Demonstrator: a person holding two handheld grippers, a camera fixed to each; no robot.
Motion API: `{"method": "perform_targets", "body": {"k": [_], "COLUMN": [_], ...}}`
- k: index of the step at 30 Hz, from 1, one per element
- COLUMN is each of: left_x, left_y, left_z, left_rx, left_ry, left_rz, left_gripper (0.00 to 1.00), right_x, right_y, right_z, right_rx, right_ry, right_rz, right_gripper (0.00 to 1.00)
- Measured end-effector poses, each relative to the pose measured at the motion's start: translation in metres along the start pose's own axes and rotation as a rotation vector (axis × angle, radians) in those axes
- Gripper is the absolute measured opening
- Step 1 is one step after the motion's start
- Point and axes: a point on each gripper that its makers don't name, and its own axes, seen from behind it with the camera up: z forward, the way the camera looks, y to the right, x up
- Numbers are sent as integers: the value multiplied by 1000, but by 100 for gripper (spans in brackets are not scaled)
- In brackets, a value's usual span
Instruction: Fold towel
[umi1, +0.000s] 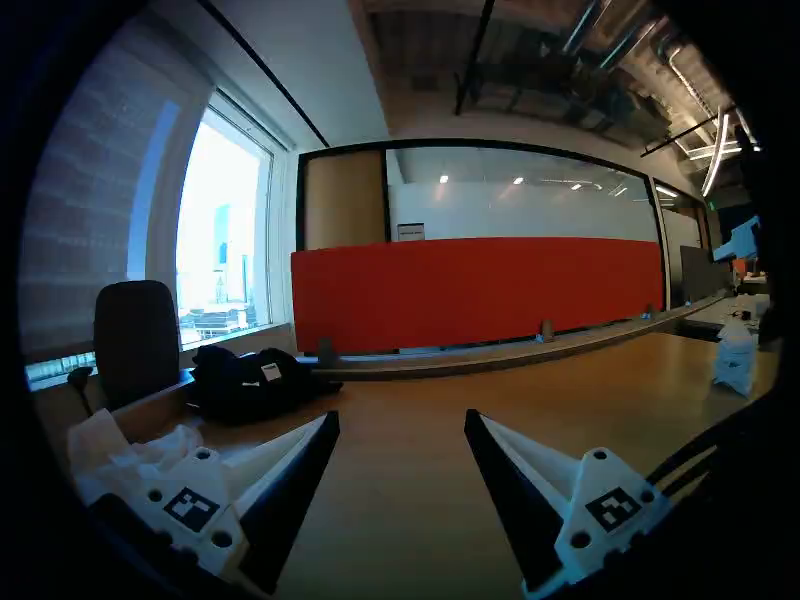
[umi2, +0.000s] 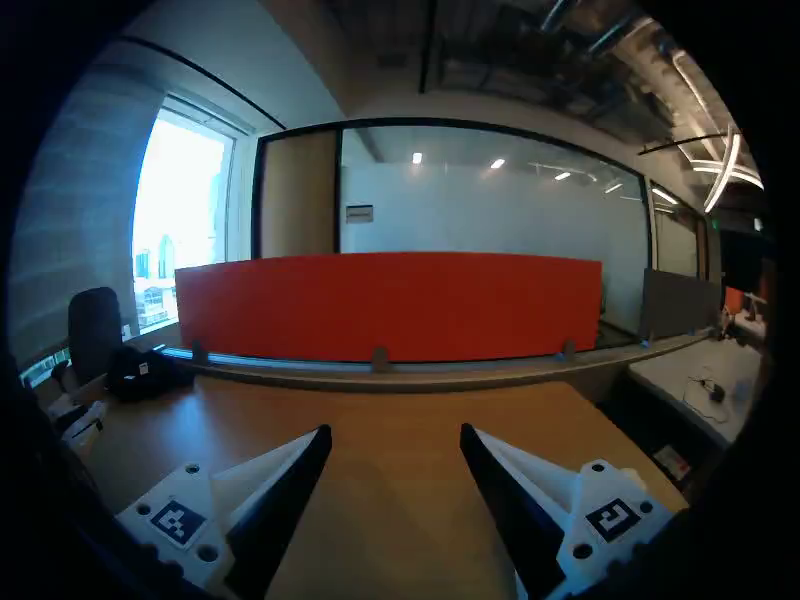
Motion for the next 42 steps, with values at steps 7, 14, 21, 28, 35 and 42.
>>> {"method": "perform_targets", "body": {"k": [7, 14, 21, 28, 35, 42], "left_x": [-15, -23, -25, -26, -26, -27], "left_y": [0, -3, -10, -10, -9, -9], "left_z": [-1, -1, -1, -1, -1, -1], "left_rx": [1, 4, 15, 16, 17, 17], "left_ry": [3, 4, 2, 1, 0, 0], "left_rz": [-18, -28, -53, -51, -50, -51], "left_gripper": [93, 93, 93, 93, 94, 94], "right_x": [-9, -17, -17, -17, -8, -6], "right_y": [-4, -2, -4, -5, 2, 15], "right_z": [1, -1, -2, -1, -2, -1], "right_rx": [2, -9, -10, -4, -11, -26], "right_ry": [3, 0, 0, 6, 43, 84], "right_rz": [-6, -15, -23, -28, -41, -41], "right_gripper": [99, 99, 99, 99, 99, 99]}}
